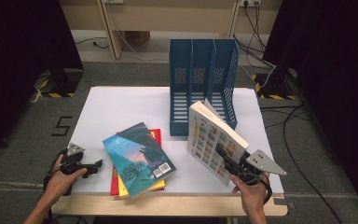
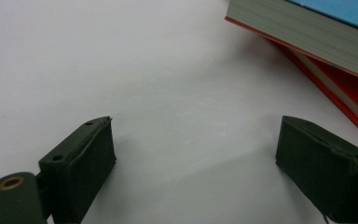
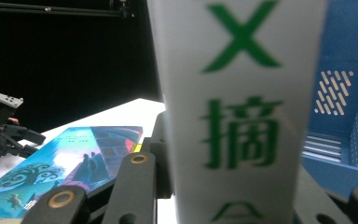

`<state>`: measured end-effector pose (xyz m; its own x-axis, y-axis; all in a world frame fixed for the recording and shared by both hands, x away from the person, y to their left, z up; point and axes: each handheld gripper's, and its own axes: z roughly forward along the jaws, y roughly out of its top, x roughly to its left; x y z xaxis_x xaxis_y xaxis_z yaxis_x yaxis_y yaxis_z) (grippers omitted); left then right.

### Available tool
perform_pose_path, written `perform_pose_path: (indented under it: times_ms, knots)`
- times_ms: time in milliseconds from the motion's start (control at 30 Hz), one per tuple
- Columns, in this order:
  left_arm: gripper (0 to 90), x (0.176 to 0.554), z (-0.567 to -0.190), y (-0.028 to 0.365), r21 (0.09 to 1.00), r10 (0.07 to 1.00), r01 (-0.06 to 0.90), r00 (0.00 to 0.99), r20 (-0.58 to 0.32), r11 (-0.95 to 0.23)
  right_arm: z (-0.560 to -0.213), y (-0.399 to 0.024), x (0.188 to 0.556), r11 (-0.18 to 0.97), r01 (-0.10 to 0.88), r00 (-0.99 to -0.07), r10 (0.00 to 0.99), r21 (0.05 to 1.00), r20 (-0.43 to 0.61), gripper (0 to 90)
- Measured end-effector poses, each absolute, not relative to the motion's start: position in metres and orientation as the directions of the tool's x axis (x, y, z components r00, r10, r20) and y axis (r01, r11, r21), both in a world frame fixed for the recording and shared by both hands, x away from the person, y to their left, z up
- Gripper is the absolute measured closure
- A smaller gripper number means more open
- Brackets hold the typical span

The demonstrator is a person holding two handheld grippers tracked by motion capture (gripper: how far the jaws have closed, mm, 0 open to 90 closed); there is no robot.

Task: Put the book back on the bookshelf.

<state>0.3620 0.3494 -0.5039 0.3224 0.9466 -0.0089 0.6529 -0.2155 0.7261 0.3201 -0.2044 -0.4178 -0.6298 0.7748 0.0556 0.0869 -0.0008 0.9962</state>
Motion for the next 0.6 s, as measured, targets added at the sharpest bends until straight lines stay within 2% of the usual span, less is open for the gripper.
perform_pose_path:
  times_ms: [233, 600]
  knots:
    - [10.4, 0.3621, -0.5039, 0.3494, 0.726, 0.946, 0.653, 0.323, -0.009, -0.215, -0.4131, -0.2017, 0.3238, 0.005, 0.079, -0.63, 0.775, 0.997, 0.046, 69.7]
    - [10.2, 0.362, -0.5042, 0.3498, 0.728, 0.945, 0.651, 0.327, -0.01, -0.217, -0.4125, -0.2035, 0.3305, -0.049, 0.101, -0.625, 0.774, 0.994, 0.101, 69.4]
